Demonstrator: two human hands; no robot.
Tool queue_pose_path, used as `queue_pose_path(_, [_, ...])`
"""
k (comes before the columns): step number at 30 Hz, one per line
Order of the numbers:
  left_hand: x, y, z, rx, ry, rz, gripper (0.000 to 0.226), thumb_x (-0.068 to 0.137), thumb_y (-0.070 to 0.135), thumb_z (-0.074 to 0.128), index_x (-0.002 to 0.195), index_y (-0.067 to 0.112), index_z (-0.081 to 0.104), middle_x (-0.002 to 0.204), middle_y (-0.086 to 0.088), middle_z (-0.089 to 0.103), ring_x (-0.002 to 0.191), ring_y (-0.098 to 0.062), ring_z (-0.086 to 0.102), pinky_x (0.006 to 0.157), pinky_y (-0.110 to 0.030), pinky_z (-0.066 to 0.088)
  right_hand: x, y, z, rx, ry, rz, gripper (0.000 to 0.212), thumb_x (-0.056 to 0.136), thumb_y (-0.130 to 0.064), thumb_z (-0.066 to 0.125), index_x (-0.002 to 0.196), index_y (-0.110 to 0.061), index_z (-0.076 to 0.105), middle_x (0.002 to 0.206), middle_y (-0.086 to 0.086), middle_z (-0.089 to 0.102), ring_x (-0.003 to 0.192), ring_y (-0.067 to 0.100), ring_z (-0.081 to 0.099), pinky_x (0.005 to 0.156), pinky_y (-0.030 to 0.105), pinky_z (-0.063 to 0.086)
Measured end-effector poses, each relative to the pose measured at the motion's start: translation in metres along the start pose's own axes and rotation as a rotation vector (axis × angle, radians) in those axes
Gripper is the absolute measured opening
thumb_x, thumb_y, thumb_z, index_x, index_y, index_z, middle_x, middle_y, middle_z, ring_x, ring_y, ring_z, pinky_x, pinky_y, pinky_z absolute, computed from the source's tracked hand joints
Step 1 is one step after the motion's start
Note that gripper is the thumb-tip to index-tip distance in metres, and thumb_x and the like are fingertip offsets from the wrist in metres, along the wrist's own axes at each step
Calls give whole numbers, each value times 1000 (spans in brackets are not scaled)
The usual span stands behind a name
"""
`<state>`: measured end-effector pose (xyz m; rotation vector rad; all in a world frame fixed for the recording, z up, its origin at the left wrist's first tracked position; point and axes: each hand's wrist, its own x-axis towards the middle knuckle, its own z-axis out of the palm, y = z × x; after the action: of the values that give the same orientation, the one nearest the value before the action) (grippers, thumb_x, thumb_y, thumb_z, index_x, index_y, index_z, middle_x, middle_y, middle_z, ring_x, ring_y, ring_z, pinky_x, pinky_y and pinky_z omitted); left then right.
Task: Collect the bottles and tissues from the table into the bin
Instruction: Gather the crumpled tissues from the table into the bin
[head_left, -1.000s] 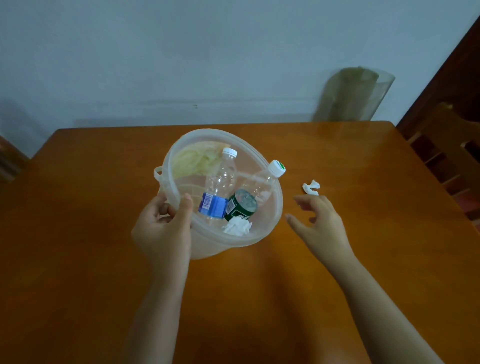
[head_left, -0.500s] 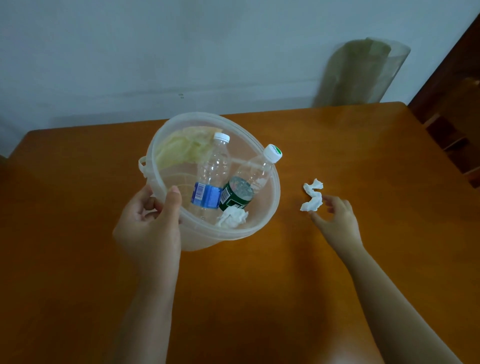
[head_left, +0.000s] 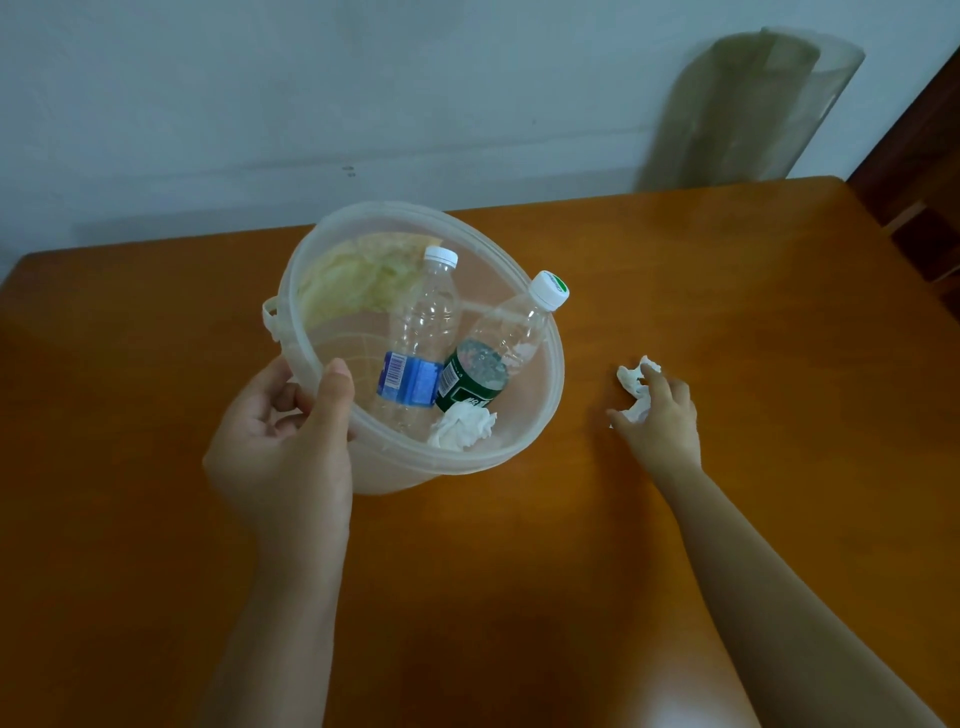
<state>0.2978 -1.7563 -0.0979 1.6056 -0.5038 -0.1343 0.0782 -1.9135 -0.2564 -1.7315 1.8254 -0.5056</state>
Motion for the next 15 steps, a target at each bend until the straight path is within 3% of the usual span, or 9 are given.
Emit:
queue_pose_path(3, [0, -2, 0, 5, 2, -6, 23, 71, 32, 71, 93, 27, 69, 68, 24, 67, 59, -4, 64, 47, -17, 49, 3, 0, 6, -51, -48, 37, 66, 79, -24, 66, 135, -21, 32, 140, 13, 34, 127, 31, 31, 94, 43, 40])
queue_pose_path(7, [0, -1, -1, 5, -6, -17, 16, 72, 31, 71, 88, 31, 69, 66, 22, 67, 58, -4, 63, 48, -19, 52, -1, 8, 10, -54, -53, 12, 52, 81, -20, 61, 129, -18, 42, 125, 14, 43, 119, 30, 35, 81, 37, 39])
queue_pose_path(11, [-3, 0, -4, 0, -4, -30, 20, 73, 30, 71, 92, 28, 69, 67, 22, 67, 59, -4, 64, 49, -19, 52, -10, 15, 10, -46, -41, 8, 42, 82, -15, 60, 123, -13, 50, 120, 15, 46, 114, 30, 39, 78, 34, 38])
queue_pose_path(15, [-7, 3, -10, -13, -1, -45, 21, 73, 28, 72, 94, 25, 69, 64, 18, 65, 55, -5, 60, 49, -20, 51, -24, 18, 5, 25, -37, 35, 33, 83, -10, 56, 116, -9, 54, 115, 16, 47, 99, 29, 49, 76, 36, 46])
